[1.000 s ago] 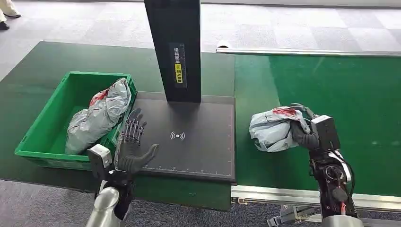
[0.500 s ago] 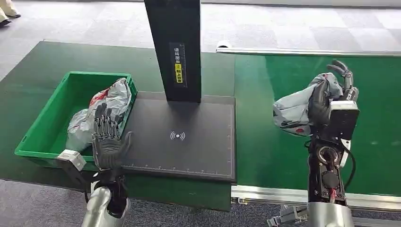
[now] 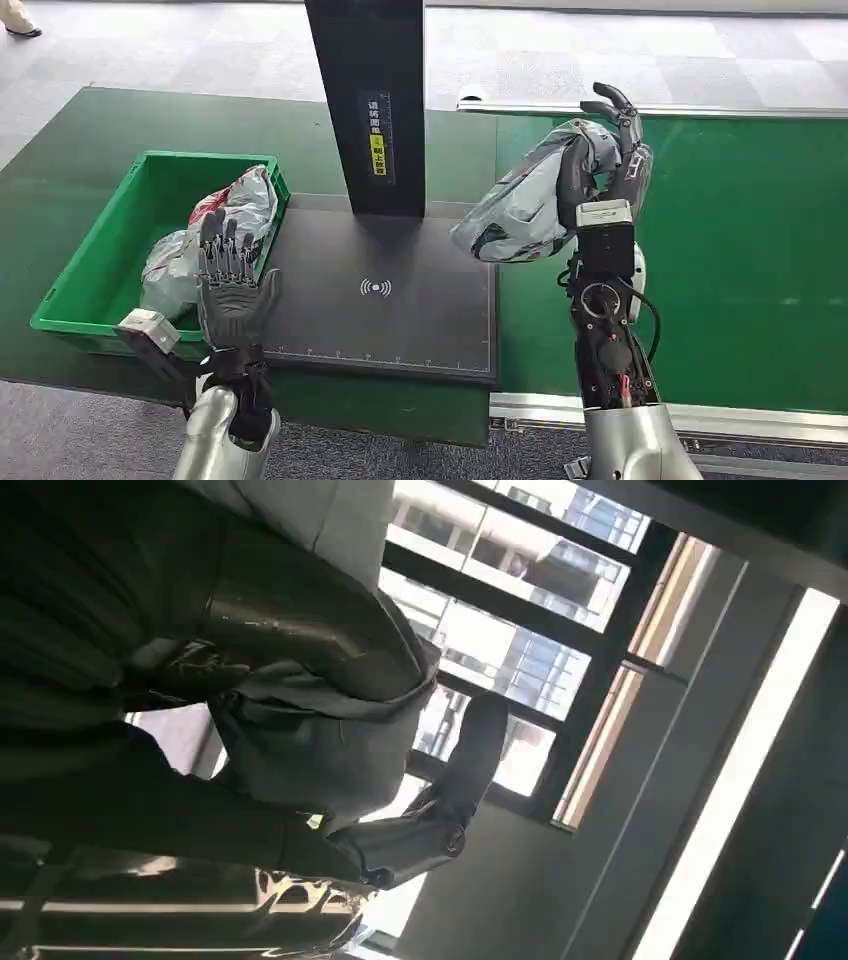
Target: Moved the parcel from conveyor to table for the left to box.
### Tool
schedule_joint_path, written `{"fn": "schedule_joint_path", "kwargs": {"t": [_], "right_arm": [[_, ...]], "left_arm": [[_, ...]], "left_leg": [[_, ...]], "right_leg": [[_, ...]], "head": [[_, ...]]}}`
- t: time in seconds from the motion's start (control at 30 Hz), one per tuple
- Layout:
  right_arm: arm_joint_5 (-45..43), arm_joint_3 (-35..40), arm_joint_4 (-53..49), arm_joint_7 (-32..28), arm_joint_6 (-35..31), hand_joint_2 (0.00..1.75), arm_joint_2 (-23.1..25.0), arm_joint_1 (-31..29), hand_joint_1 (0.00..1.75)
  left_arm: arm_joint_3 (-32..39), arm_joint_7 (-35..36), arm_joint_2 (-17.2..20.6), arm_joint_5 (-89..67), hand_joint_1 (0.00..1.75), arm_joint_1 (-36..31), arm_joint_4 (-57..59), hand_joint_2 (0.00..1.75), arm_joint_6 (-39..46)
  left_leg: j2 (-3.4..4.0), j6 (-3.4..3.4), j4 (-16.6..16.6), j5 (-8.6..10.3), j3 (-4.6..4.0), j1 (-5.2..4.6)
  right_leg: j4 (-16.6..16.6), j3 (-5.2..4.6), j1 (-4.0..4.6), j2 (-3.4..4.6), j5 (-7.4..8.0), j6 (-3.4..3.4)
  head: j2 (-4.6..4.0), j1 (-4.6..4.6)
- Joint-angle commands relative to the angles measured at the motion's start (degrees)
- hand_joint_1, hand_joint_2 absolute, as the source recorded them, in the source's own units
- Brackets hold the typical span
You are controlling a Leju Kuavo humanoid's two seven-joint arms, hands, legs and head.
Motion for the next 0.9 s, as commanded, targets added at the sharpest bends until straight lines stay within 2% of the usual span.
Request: {"fn": "schedule_joint_path", "kwargs": {"t": [0.03,0.27,0.4,0.47,0.6,0.67,0.7,0.73,0.8,0.9], "right_arm": [[-0.4,2.5,5.6,-0.2,-0.3,1.75,0.2,-4.3,1.75],[-0.1,3.4,6.5,0.4,1.2,1.75,0.3,-4.8,1.75],[3.2,10.2,22.2,2.9,8.4,1.75,4.3,-10.6,1.75],[3.9,12.8,28.4,2.0,9.5,1.75,6.5,-11.7,1.75],[4.0,18.4,37.8,3.2,16.5,1.75,9.0,-13.1,1.75],[-2.9,15.7,42.8,7.7,27.7,1.75,9.2,-14.0,1.75],[-9.9,9.2,46.6,9.7,26.8,1.75,7.3,-16.3,1.75],[-12.4,7.1,48.8,8.5,27.4,1.75,6.2,-18.0,1.75],[-17.6,2.6,51.3,10.2,30.2,1.75,5.2,-20.1,1.75],[-18.6,1.5,51.3,10.5,27.2,1.75,6.1,-21.0,1.75]], "left_arm": [[-0.3,-0.1,1.0,0.2,0.0,-1.8,3.7,1.75,-0.1],[-0.4,-0.1,1.0,0.3,0.0,-2.1,3.9,1.75,-0.2],[-0.6,0.0,0.1,3.2,0.0,-4.4,7.5,1.75,-1.0],[-0.7,-0.2,0.1,3.7,0.0,-5.4,9.1,1.75,-0.9],[-0.8,-0.6,0.0,4.7,0.0,-6.7,11.1,1.75,-0.4],[-1.0,-0.2,0.4,6.1,0.0,-6.7,11.1,1.75,-1.5],[-0.9,-0.4,0.1,6.4,0.0,-5.2,8.6,1.75,-1.5],[-1.1,0.3,0.0,6.3,0.0,-4.5,7.1,1.75,-1.2],[-1.4,0.8,-0.1,6.2,0.0,-4.0,6.0,1.75,-1.1],[-1.4,1.4,-0.3,6.2,0.0,-3.8,5.0,1.75,-1.0]], "left_leg": [[0.03,0.02,0.0,-0.02,0.08,-0.03],[-0.04,0.02,0.0,-0.02,0.1,-0.03],[0.18,0.02,0.0,-0.04,0.1,-0.04],[0.3,0.01,-0.1,-0.05,0.19,-0.03],[0.3,-0.02,-0.1,-0.03,0.24,0.0],[0.26,-0.02,-0.1,-0.03,0.31,0.03],[0.19,-0.01,-0.1,-0.02,0.28,0.05],[0.06,0.0,-0.1,-0.01,0.21,0.05],[-0.11,0.04,0.0,0.01,0.13,0.05],[-0.24,0.07,0.0,0.03,0.05,0.01]], "right_leg": [[0.0,0.06,-0.02,0.04,-0.01,-0.01],[0.0,0.07,-0.03,0.05,-0.01,-0.03],[0.0,0.0,-0.04,0.27,0.04,-0.02],[0.0,0.07,-0.03,0.35,0.06,-0.03],[0.0,0.1,0.01,0.28,0.05,-0.06],[-0.1,0.19,0.04,0.25,0.03,-0.06],[-0.1,0.18,0.05,0.17,0.01,-0.05],[-0.1,0.16,0.05,0.04,-0.01,-0.03],[0.0,0.13,0.05,-0.13,-0.03,0.0],[0.0,0.1,0.01,-0.21,-0.01,0.03]], "head": [[0.0,0.0],[0.0,0.0],[0.0,0.0],[0.0,0.0],[0.0,0.02],[0.0,0.02],[0.0,0.0],[0.0,0.0],[0.0,0.0],[0.0,0.0]]}}
